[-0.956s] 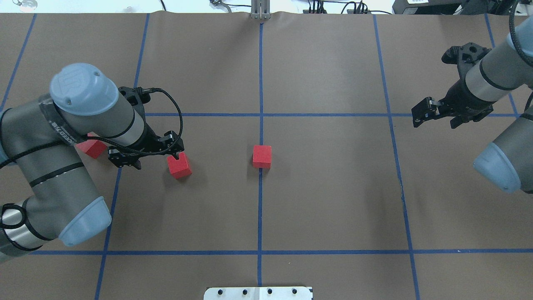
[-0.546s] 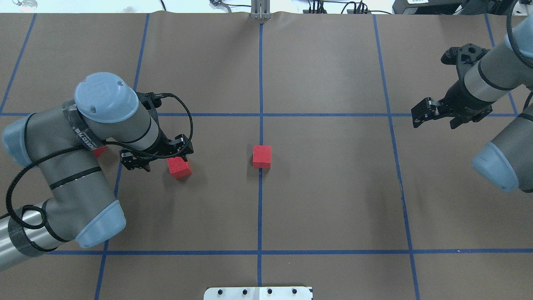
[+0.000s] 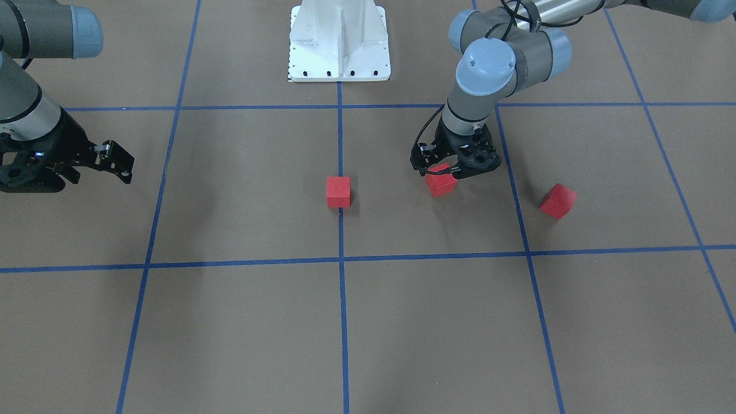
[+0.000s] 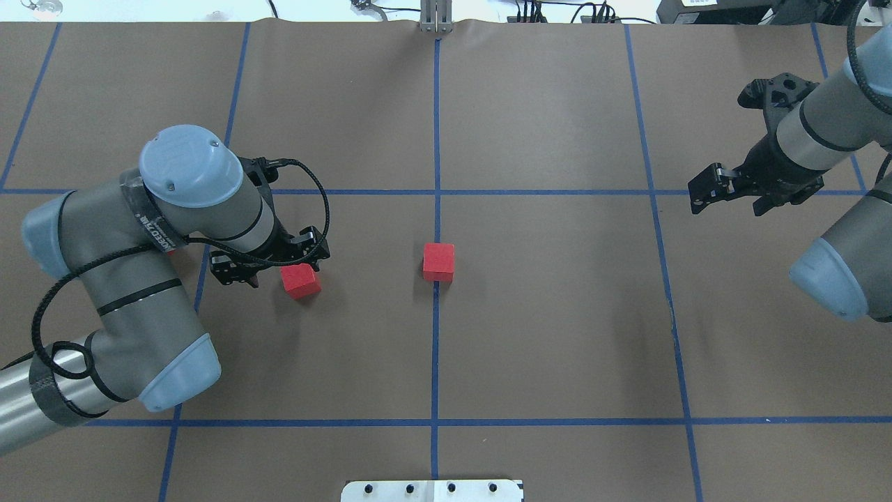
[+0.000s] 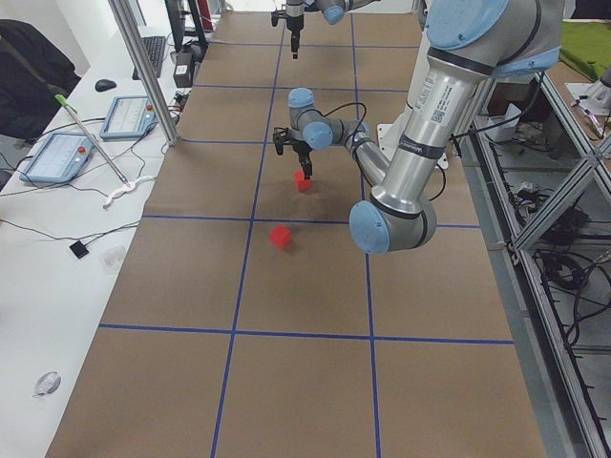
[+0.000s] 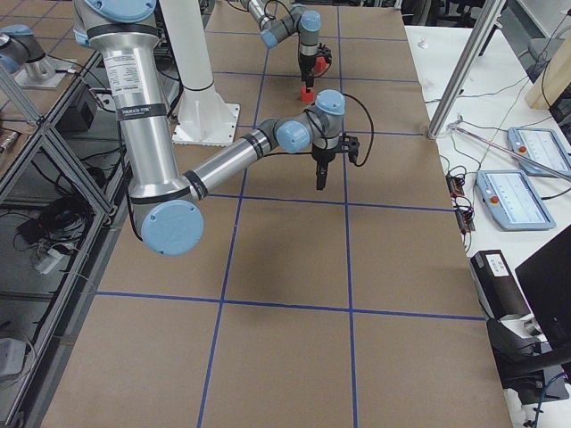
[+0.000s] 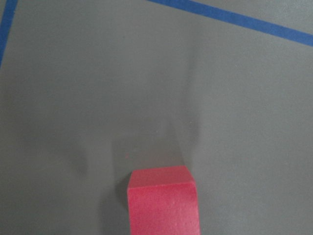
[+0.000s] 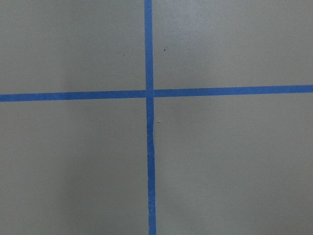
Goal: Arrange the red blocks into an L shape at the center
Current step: 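Grasp the middle red cube with the left gripper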
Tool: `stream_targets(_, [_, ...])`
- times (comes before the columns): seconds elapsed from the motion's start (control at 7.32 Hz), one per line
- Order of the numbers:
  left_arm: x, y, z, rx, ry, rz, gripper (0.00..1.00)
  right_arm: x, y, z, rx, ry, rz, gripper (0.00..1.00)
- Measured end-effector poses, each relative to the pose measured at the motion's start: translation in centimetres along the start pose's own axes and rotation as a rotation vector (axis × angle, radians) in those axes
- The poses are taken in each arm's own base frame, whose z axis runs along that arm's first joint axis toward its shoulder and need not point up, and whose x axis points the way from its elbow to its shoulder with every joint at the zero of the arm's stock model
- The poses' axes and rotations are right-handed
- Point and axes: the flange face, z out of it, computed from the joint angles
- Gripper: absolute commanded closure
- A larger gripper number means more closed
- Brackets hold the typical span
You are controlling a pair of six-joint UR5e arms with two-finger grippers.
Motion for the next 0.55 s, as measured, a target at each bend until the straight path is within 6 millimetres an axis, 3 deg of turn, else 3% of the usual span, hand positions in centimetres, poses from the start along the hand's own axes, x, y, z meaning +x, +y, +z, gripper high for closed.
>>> stream_targets(0.55, [-0.3,-0.6,1.6,-0.006,-0.020,0.012,0.06,0.1,-0.1,0.2,-0.002,0.003,0.003,0.00])
